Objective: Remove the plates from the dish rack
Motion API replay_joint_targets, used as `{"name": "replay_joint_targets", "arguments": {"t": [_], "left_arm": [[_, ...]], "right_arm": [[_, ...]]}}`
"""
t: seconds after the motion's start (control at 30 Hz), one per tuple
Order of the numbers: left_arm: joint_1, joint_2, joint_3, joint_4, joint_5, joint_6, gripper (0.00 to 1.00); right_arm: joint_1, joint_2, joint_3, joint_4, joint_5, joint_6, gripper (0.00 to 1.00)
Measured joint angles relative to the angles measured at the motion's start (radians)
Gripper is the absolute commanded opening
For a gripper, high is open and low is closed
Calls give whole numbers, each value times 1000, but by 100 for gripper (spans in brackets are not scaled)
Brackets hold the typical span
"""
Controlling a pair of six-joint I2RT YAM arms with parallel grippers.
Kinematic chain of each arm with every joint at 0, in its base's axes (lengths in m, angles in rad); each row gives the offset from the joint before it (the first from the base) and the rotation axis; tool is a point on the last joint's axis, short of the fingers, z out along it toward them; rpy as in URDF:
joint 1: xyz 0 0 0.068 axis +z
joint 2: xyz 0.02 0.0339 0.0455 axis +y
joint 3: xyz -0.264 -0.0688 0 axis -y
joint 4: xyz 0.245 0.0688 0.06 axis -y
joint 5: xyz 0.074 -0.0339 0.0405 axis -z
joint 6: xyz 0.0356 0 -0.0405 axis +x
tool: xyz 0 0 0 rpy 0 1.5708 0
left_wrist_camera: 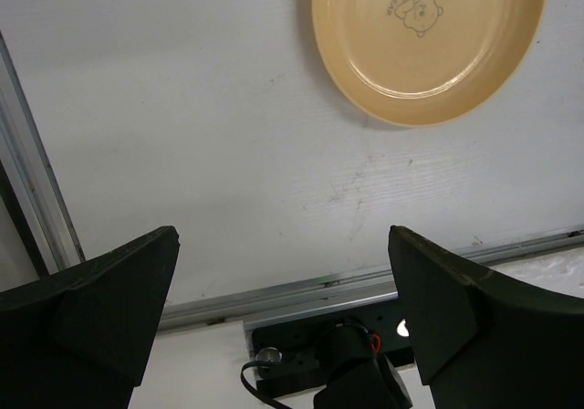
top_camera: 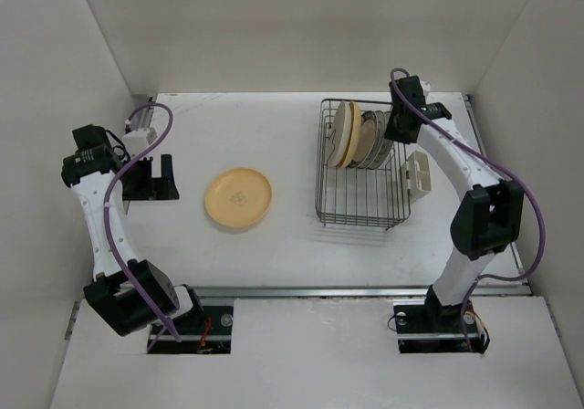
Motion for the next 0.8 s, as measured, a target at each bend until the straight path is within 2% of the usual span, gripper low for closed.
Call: {"name": "replay_joint_targets", "arguments": {"t": [0.07,0.17,0.43,0.8], "left_arm": [[0,0,0,0,-6,0,99],[0,0,0,-1,-13,1,99],[0,0,0,-5,-26,1,99],[0,0,0,-7,-27,1,99]], "right_arm": [[-2,24,0,14,-5,-2,8],[-6,39,1,15,5,-22,0],[-2,39,46,-21,45,-67,0],[41,20,212,-84,328,-124,0]]}}
